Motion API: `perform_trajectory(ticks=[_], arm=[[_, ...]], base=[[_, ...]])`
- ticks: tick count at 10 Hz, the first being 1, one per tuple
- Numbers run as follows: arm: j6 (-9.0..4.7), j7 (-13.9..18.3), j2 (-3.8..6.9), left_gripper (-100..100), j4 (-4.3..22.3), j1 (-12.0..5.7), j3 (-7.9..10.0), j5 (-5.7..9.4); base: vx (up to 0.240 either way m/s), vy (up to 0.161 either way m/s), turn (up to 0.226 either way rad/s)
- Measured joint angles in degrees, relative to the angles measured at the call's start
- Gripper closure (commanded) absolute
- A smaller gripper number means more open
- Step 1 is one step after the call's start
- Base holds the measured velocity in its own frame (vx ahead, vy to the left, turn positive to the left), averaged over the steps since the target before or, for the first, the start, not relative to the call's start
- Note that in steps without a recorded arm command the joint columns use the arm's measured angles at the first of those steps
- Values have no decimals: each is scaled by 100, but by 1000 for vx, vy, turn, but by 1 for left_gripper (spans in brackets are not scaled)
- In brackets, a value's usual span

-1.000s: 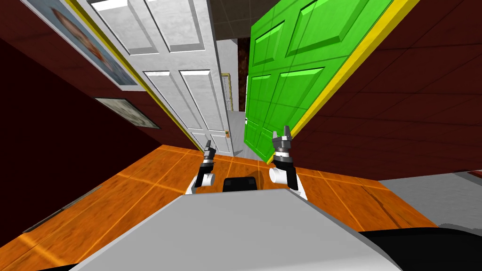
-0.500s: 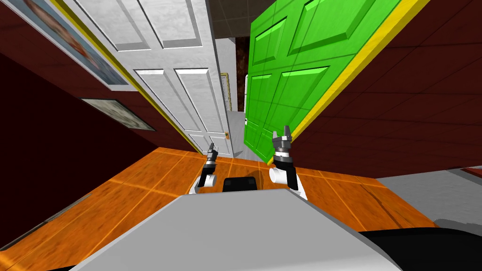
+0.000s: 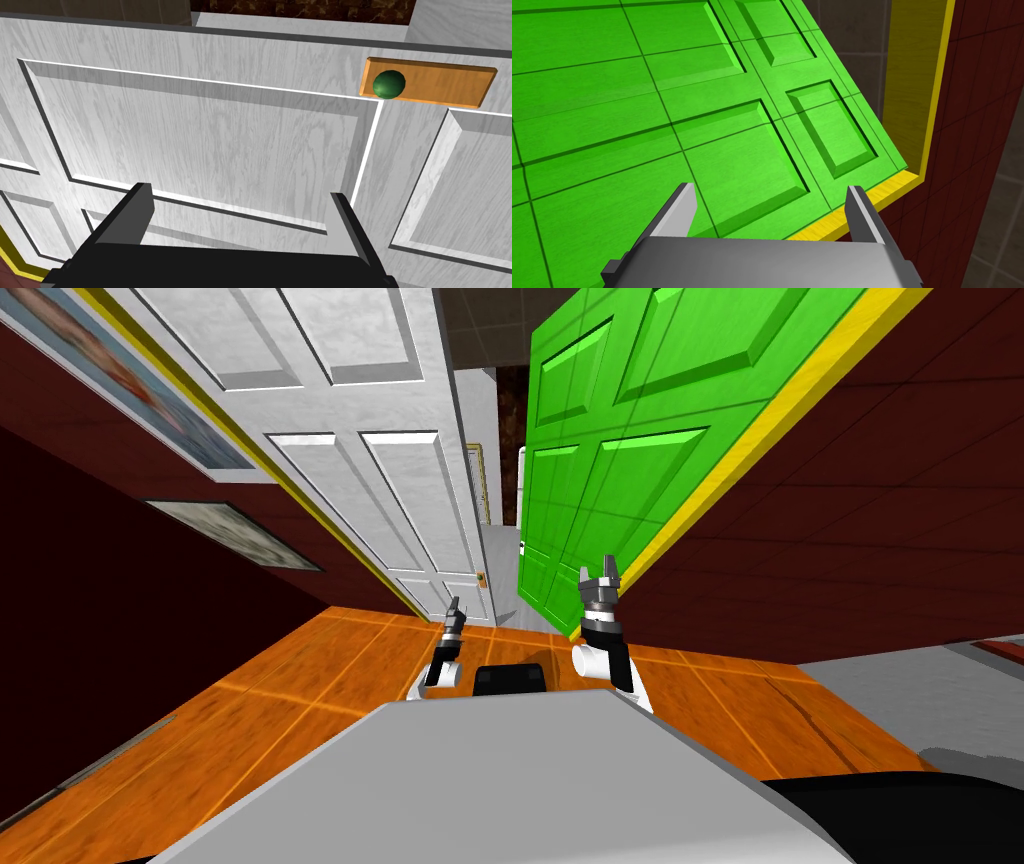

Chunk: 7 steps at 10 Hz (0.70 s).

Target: Push the door open

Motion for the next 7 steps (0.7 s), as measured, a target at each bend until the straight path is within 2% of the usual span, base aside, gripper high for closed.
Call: perform_trajectory(ticks=[2, 4, 7], arm=[[-135, -20, -21, -100, 372, -72, -32, -22], [-158, -23, -28, -100, 629, -148, -52, -37], [-291, -30, -51, -100, 1102, -261, -82, -59]], base=[[81, 56, -47], [88, 46, -45], [96, 48, -43]])
